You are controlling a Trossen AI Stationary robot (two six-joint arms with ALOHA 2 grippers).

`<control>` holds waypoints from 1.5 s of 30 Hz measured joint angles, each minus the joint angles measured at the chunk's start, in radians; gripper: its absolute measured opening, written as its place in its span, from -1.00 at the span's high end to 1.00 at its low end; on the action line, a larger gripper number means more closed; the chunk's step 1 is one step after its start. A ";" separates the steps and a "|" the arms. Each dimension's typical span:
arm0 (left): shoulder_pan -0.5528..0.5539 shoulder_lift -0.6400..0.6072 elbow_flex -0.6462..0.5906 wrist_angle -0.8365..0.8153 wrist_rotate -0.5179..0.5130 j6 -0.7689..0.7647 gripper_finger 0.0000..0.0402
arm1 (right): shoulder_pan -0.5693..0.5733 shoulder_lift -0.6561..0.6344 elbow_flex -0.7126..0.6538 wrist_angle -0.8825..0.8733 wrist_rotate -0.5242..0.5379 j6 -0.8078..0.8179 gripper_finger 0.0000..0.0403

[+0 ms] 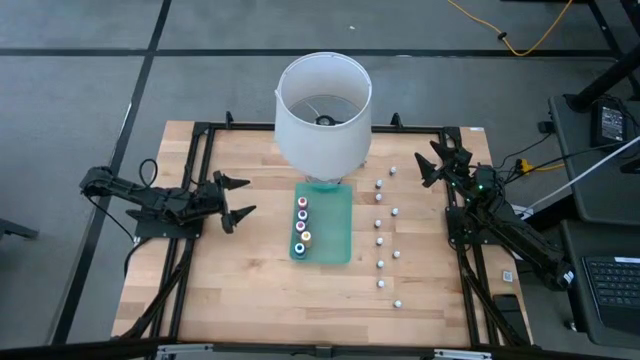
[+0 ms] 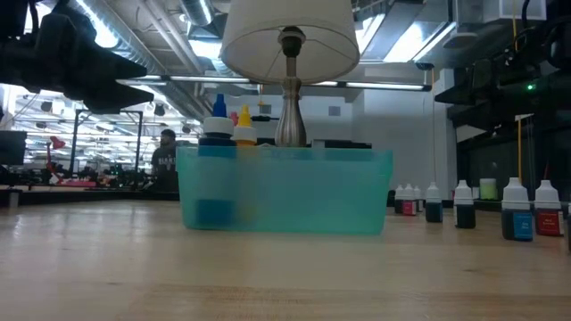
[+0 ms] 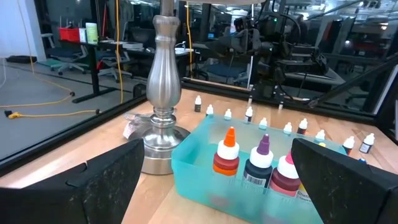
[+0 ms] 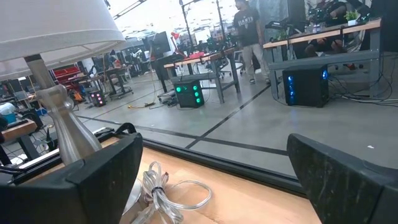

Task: Pick & Place food coloring
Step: Put the small green food coloring bottle into the green bin

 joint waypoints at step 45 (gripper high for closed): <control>0.000 0.000 0.000 0.000 0.001 -0.001 -0.99 | 0.000 0.022 0.020 -0.015 0.031 0.153 -0.98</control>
